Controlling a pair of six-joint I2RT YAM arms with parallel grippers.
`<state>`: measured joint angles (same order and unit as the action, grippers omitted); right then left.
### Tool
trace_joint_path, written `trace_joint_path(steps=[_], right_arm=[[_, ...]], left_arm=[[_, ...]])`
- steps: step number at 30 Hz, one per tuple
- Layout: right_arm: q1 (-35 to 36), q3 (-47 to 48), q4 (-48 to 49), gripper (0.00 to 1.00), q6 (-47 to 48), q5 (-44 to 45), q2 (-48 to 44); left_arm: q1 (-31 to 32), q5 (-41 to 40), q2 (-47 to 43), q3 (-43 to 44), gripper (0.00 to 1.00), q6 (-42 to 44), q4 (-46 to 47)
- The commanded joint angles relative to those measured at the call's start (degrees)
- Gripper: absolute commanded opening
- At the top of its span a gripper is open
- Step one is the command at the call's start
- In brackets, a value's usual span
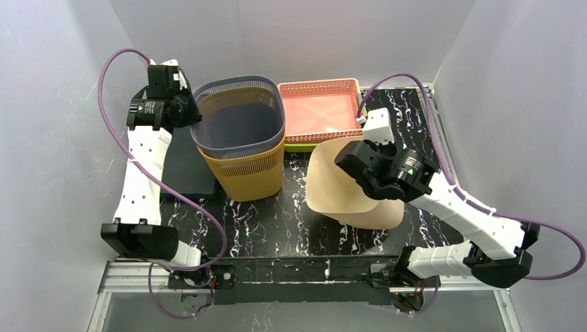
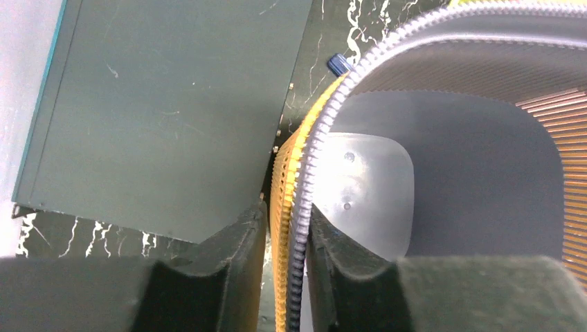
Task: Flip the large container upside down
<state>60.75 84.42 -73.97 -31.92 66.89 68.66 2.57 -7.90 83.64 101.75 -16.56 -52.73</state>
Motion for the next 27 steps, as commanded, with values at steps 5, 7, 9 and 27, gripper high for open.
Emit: trace_joint_path(steps=[5, 7, 9, 27], right_arm=[[-0.1, 9.3, 0.9, 0.01, 11.3, -0.2, 4.1], [-0.1, 10.2, 0.1, 0.01, 14.6, -0.4, 5.8], [-0.1, 11.7, -1.5, 0.01, 16.2, 0.0, 7.6], [0.4, 1.7, 7.9, 0.01, 14.4, -22.3, 10.1]], left_arm=[[-1.2, 4.2, -0.8, 3.6, 0.62, 0.5, 0.2], [-1.4, 4.0, -1.2, 5.6, 0.71, 0.0, -1.7], [-1.6, 3.5, -2.2, 7.4, 0.78, -0.4, -2.8], [-1.6, 35.8, -31.9, -12.8, 0.83, -17.7, 1.0]])
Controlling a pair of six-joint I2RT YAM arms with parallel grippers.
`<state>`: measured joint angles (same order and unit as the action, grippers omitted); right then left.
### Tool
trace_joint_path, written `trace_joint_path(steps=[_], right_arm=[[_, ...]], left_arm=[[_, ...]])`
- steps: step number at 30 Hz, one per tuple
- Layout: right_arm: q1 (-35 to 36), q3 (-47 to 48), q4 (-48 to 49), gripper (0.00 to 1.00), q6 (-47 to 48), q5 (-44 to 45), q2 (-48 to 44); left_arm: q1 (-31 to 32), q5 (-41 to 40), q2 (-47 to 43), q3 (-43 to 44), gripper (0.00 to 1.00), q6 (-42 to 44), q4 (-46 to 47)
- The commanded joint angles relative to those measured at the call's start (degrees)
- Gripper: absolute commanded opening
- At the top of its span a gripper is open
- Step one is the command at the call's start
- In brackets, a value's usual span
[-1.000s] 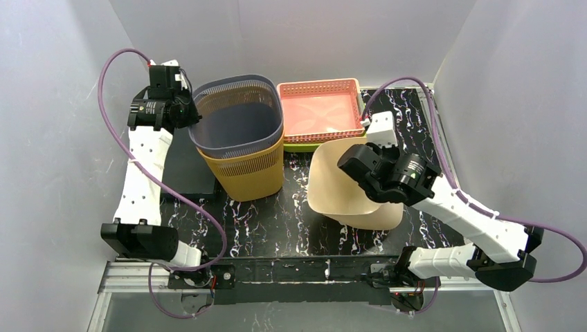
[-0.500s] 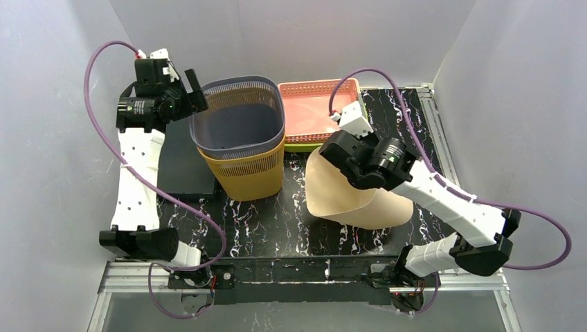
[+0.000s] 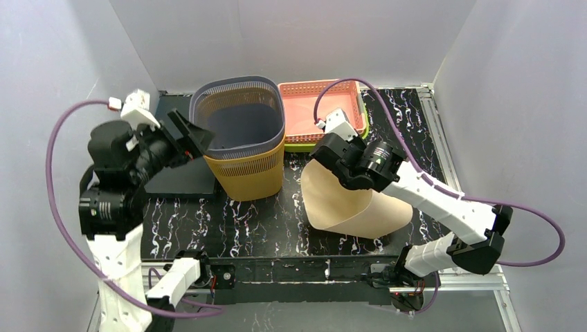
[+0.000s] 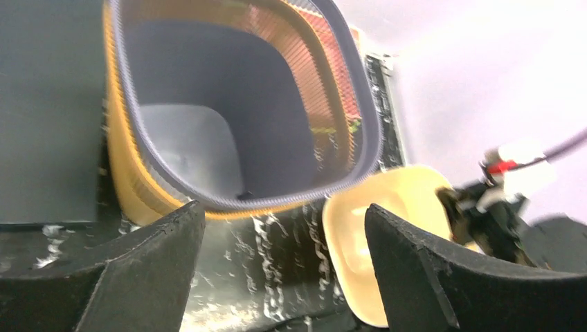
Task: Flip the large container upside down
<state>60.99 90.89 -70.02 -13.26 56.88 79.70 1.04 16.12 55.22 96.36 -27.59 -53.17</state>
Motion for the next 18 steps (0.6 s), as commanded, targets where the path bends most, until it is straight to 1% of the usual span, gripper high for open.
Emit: trace_joint_path(steps=[1, 3, 5, 8, 12, 18], right_arm=[[0.2, -6.5, 5.2, 0.01, -5.0, -13.3, -1.4], [0.2, -8.0, 6.7, 0.02, -5.8, -13.6, -1.8], [0.2, -8.5, 7.8, 0.03, -5.9, -15.0, -1.5], [0.3, -7.6, 8.3, 0.04, -5.8, -17.1, -0.2], [0.2, -5.5, 7.4, 0.06, -6.1, -18.5, 1.5], [0.3, -2.9, 7.1, 0.1, -11.1, -18.5, 2.0]], left_arm=[[-0.1, 13.3, -6.1, -10.4, 0.82, -7.7, 2.1], [-0.1, 15.0, -9.3, -13.4, 0.82, -8.1, 2.1], [-0.1, 15.5, -11.2, -14.6, 0.82, -7.6, 0.9], [-0.1, 17.9, -11.4, -14.8, 0.81, -6.7, -0.6], [-0.1, 18.2, -10.9, -14.1, 0.81, -5.1, -2.4], [-0.1, 20.1, -10.2, -15.0, 0.79, -3.9, -3.9]])
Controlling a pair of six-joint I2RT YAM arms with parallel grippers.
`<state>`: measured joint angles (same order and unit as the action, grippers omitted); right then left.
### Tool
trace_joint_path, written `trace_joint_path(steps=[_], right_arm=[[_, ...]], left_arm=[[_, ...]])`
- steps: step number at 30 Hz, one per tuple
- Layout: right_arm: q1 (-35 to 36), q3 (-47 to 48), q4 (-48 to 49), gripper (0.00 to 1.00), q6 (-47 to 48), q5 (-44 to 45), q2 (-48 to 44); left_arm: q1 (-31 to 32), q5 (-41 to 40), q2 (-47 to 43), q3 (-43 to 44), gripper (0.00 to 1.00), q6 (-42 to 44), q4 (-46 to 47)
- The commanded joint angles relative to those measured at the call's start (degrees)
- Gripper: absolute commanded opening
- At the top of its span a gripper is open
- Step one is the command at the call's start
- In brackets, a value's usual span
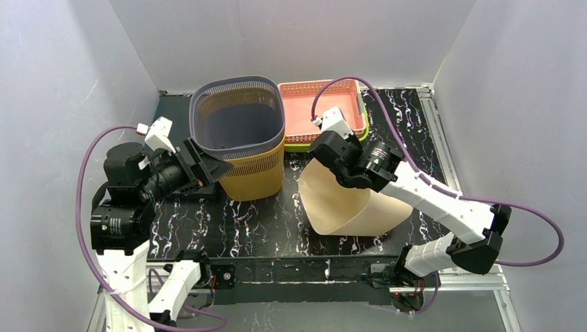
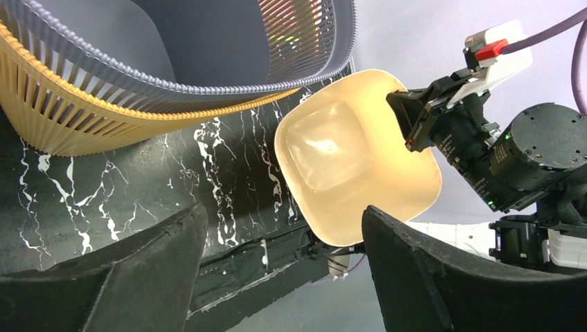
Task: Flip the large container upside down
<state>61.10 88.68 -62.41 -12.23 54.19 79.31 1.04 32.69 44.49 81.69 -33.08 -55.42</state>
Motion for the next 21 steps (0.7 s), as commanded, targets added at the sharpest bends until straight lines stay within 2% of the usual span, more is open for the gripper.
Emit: trace_joint_path(steps=[1, 11, 17, 21], right_arm=[[0.3, -0.9, -0.1, 0.1, -13.0, -15.6, 2.4], [3.1, -5.3, 5.7, 0.12, -21.9, -12.1, 1.7], [5.2, -3.6, 6.9, 0.13, -23.3, -10.2, 4.3], [7.8, -1.2, 5.3, 0.15, -24.6, -8.2, 7.4]], left_arm=[[-0.1, 3.5, 0.2, -1.1, 0.79, 1.7, -1.7], [0.3, 4.5, 0.6, -1.4, 0.78, 5.0, -6.5], [1.0, 1.4, -1.0, -4.6, 0.78, 4.6, -7.2], [1.0, 2.6, -0.6, -4.9, 0.78, 3.4, -6.0]])
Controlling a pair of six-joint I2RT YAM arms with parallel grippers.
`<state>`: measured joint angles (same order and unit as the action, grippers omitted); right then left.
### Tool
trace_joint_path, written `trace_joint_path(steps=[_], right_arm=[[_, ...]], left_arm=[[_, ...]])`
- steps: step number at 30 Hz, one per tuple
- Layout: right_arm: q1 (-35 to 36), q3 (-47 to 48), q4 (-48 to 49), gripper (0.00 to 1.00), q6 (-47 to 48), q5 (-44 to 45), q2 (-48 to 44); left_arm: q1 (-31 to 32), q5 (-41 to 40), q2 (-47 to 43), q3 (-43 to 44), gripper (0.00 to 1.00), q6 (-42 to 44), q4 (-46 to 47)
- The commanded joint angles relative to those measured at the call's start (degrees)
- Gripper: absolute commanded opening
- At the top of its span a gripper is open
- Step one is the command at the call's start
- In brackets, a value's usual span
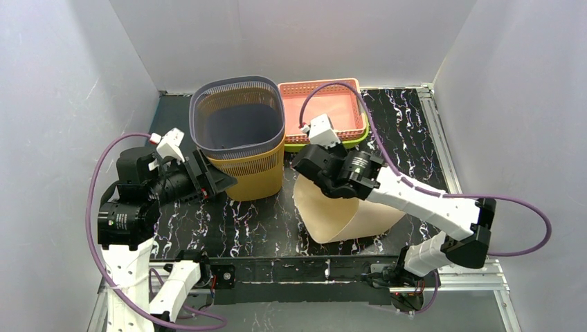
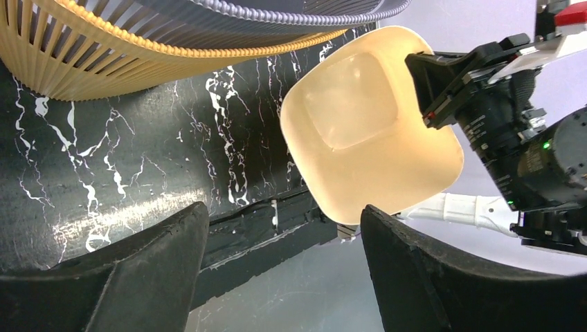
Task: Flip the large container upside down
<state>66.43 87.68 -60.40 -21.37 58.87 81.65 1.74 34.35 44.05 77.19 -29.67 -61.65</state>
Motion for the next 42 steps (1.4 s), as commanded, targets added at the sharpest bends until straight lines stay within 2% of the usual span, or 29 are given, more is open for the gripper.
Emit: trace_joint_path(steps=[1, 12, 20, 32, 40, 42], right_arm=[[3.2, 0.1, 3.5, 0.15, -15.6, -12.6, 5.7], [5.6, -0.8, 4.1, 0.2, -18.2, -10.3, 6.3], [5.6, -2.0, 5.7, 0.34, -18.8, -11.4, 4.8], [5.6, -5.7, 10.0, 0.42, -20.6, -12.5, 2.9], [5.5, -6.6, 16.6, 0.45, -18.8, -17.9, 1.4], [5.5, -7.5, 18.0, 0.51, -18.1, -19.0, 0.7]], left_arm=[[0.4, 0.8, 0.0, -0.5, 0.78, 0.4, 0.3], [0.6, 0.2, 0.2, -2.8, 0.78, 1.3, 0.3], [0.6, 2.2, 1.2, -4.1, 0.78, 2.3, 0.3], [0.6, 4.9, 1.5, -7.0, 0.79, 2.8, 1.2], [1.8, 4.4, -1.4, -10.8, 0.79, 1.9, 1.8], [3.3, 3.4, -1.6, -11.6, 0.79, 1.5, 2.2]])
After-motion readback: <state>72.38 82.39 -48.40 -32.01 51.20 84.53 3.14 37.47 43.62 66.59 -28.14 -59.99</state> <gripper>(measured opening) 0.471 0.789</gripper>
